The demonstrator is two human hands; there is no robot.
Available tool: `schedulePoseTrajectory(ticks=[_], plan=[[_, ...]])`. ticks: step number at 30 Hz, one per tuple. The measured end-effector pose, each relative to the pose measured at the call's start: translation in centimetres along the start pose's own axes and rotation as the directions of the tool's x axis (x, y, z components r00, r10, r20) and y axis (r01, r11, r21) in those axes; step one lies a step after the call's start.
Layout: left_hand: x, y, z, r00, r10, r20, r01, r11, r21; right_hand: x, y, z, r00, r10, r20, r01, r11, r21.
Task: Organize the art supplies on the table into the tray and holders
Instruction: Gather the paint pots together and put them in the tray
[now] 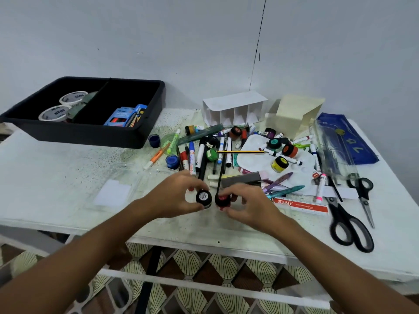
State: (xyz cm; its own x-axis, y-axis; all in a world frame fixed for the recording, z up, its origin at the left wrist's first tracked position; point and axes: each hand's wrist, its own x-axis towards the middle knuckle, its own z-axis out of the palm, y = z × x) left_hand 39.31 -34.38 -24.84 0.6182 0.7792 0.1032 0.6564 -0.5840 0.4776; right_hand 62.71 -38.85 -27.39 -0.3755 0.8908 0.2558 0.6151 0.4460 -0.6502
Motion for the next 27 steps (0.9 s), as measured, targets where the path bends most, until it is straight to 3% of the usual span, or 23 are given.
schedulePoseTrajectory(ticks=[4,9,20,27], plan=[[-0.8,-0.6,1.0,0.999,-0.017,0.03,0.017,1.0,0.007,-0.4,0.6,1.2,0.983,-0.167,-0.071,0.15,0.968,-0.201],[-0.6,-0.8,1.6,0.998,-0.048,0.028,0.047,0.998,0.03,-0.4,0.6,1.7,0.96,-0.268,-0.086,0.218,0.902,-0.373],[-0.6,-0.2,1.0,0.997,-0.041,0.064,0.042,0.999,-0.012,0.6,0.7,2.9,0.96,-0.277,-0.042,0.239,0.889,-0.391],[0.0,0.7,1.0,0.996,0.002,0.091,-0.017,0.986,0.168,1.0,0.5,3.0,0.962,-0.273,-0.026,0.234,0.867,-0.439]])
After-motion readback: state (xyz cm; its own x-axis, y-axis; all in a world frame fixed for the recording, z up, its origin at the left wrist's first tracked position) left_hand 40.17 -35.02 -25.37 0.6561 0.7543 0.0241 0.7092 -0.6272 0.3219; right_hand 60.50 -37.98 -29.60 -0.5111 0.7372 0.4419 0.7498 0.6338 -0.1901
